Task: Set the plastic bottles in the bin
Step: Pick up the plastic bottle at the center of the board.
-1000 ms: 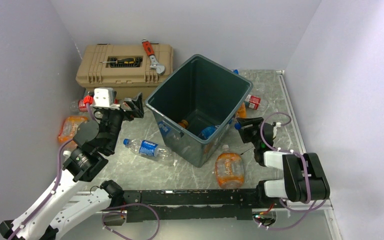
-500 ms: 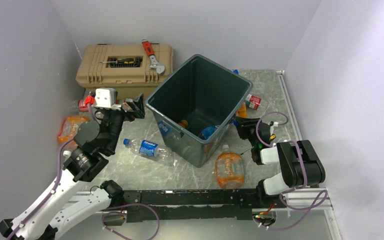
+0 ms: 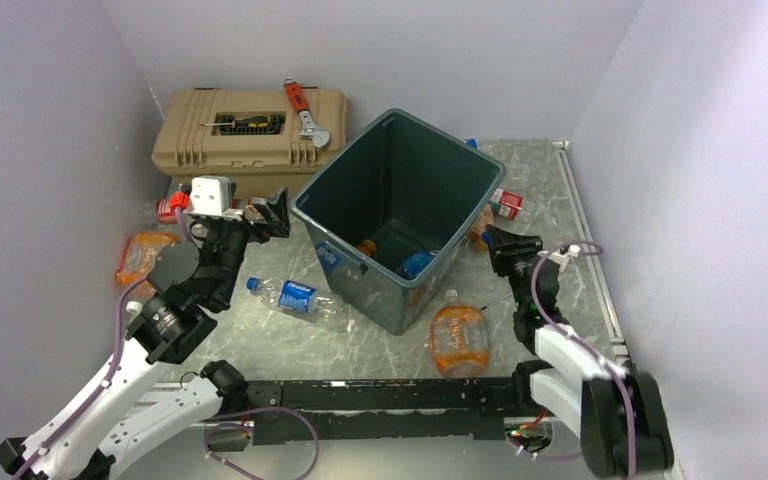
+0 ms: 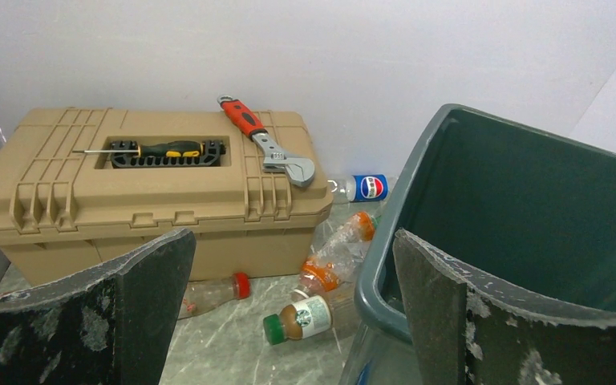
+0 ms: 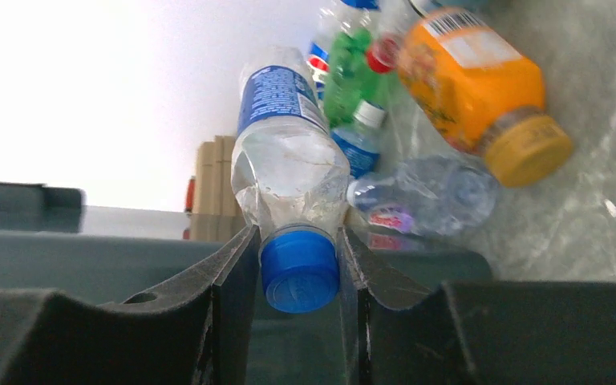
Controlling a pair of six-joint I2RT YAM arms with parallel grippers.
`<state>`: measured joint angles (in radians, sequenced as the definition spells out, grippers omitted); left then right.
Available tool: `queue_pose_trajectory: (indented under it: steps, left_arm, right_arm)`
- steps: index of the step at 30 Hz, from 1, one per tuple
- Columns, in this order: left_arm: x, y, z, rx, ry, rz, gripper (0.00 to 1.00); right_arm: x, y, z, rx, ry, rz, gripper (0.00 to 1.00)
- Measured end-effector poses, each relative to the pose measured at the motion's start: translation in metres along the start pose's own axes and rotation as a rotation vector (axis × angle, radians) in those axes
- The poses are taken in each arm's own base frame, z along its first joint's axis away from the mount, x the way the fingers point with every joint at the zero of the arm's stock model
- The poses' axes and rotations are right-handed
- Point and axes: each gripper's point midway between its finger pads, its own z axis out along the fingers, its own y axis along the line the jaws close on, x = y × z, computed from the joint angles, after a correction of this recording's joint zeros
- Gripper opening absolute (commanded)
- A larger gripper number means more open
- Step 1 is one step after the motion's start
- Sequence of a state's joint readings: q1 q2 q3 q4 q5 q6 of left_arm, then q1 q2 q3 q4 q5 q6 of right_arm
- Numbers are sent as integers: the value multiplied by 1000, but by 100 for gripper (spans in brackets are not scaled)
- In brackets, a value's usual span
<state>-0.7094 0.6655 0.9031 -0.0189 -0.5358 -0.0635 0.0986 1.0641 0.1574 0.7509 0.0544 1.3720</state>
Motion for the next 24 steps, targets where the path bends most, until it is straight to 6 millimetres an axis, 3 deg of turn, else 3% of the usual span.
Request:
queue_pose_trajectory:
  steps: [9, 17, 20, 24]
  left_arm:
    - [-1, 0, 0, -2, -4, -2, 99]
    - [-9, 6, -2, -22, -31, 7, 99]
    - [-14, 7, -2, -33, -46, -2, 99]
    - [-31, -1, -1, 7, -60, -10, 99]
  right_arm:
    - [-56, 89, -54, -69, -206, -160, 0]
    - [-104, 173, -131, -98, -375, -352, 0]
    - [-109, 216, -161, -169, -369, -447, 0]
    - [-93, 280, -194, -318, -262, -600, 0]
